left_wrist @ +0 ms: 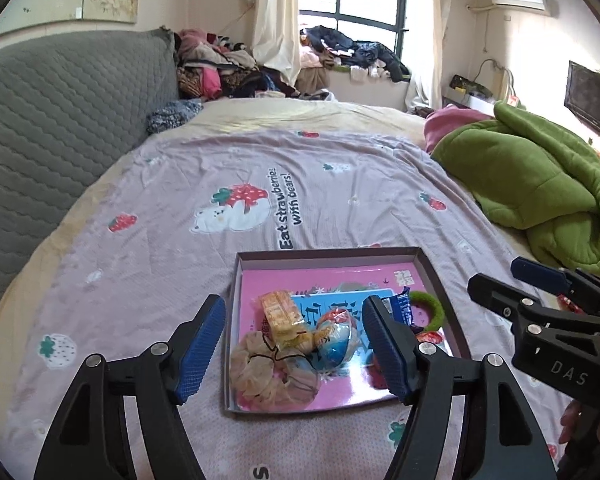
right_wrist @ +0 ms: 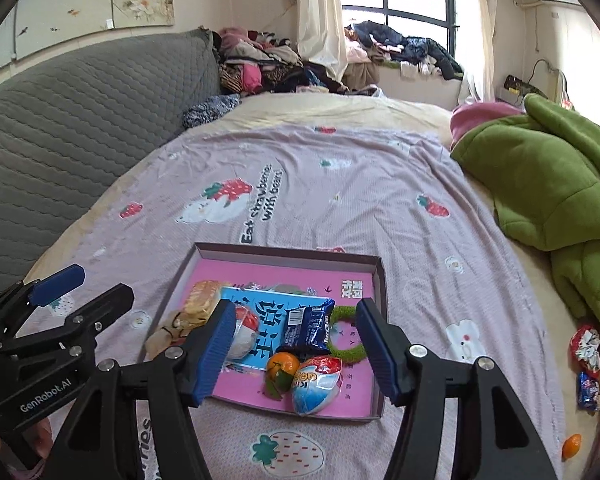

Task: Organize objects
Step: 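Withdraw both open tools back from the tray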

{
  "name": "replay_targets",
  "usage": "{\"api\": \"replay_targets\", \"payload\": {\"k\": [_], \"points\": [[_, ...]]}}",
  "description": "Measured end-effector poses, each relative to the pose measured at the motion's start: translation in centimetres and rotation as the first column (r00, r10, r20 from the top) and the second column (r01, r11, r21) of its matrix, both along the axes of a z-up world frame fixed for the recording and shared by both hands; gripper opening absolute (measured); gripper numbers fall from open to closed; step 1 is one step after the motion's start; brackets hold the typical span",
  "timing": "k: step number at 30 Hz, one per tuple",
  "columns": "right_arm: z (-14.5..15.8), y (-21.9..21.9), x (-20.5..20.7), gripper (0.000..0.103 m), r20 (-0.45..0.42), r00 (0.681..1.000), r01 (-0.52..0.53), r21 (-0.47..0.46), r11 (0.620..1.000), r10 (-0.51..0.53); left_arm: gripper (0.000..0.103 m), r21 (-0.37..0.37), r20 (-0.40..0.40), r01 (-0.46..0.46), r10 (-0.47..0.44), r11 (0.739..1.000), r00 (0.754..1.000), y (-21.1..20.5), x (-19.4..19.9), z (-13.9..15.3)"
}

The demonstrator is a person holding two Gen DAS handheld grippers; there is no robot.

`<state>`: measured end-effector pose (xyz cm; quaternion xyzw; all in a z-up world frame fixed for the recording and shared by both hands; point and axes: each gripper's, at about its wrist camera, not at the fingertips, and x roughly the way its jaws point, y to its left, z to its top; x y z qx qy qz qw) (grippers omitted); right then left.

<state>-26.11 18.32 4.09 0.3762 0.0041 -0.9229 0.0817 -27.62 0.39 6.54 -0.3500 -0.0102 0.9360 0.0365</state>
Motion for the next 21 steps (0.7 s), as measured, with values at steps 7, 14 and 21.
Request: {"api": "replay_targets", "payload": {"k": [7,14,21], "points": [[1.8,0.2,2.5,0.062,-0.036,0.999,-0.003,0.002,1.000,0.003,0.073,-0.013,-0.020,-0.014,0.014,1.000,1.000,0.1,2.3,1.7],[2.1,0.8,5.5,0.068,-0.062,0.998,-0.007,-0.012,1.000,0.006,0.073,-0.025,-0.037,-0.015,0.014,1.000,0.999,0.5,5.2,2.4],[1.5,1.4,8.3,0.069,-0.081,0.997,-0.002,-0.026,1.000,0.000,0.073,-0.024,-0.027,-0.007,0.007,1.000,1.000,1.0,8.1,1.9]]}}
